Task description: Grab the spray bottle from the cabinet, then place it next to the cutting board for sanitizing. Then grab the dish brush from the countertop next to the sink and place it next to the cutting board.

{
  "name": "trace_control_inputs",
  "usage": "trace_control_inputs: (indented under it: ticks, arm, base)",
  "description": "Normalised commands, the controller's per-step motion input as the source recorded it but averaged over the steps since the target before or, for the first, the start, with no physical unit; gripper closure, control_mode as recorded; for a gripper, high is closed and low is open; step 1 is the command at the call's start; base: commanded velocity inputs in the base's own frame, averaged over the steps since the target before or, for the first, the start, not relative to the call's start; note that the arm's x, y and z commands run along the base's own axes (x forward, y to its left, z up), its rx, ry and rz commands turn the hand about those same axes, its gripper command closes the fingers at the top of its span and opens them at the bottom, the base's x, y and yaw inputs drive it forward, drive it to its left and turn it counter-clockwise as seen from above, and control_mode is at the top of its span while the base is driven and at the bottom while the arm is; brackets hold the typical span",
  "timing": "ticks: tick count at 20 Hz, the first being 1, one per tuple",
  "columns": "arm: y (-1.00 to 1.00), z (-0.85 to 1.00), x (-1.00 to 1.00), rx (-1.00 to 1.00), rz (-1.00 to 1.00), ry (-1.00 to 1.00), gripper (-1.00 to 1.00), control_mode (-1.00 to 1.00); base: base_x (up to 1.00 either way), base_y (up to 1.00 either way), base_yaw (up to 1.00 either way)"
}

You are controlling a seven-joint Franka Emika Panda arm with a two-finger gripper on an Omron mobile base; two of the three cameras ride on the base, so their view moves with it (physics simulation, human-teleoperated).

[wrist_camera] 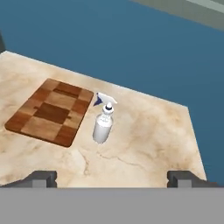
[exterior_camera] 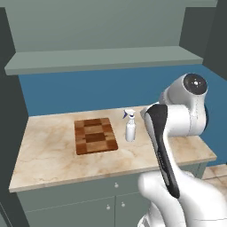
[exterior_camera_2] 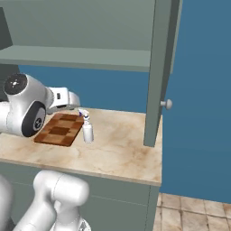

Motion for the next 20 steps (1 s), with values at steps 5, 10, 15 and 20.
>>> trace_control_inputs:
  ticks: [5,10,15,20]
  arm:
    - [-0.09,-0.07,-0.34,0.15,-0.22,-0.13,-1.0,-1.0]
    - [-0.02,-0.06,-0.13,0.17,-0.08,-0.29,-1.0,-1.0]
    - [0.0,0.16,-0.14,0.0,0.0,-0.3,-1.0,-1.0]
    - [0.0,0.48,-0.23,0.0,0.0,-0.23,-1.0,-1.0]
  base:
    - [0.0,0.0,0.0]
    - [0.0,0.0,0.0]
    - [0.0,0.0,0.0]
    - [0.0,0.0,0.0]
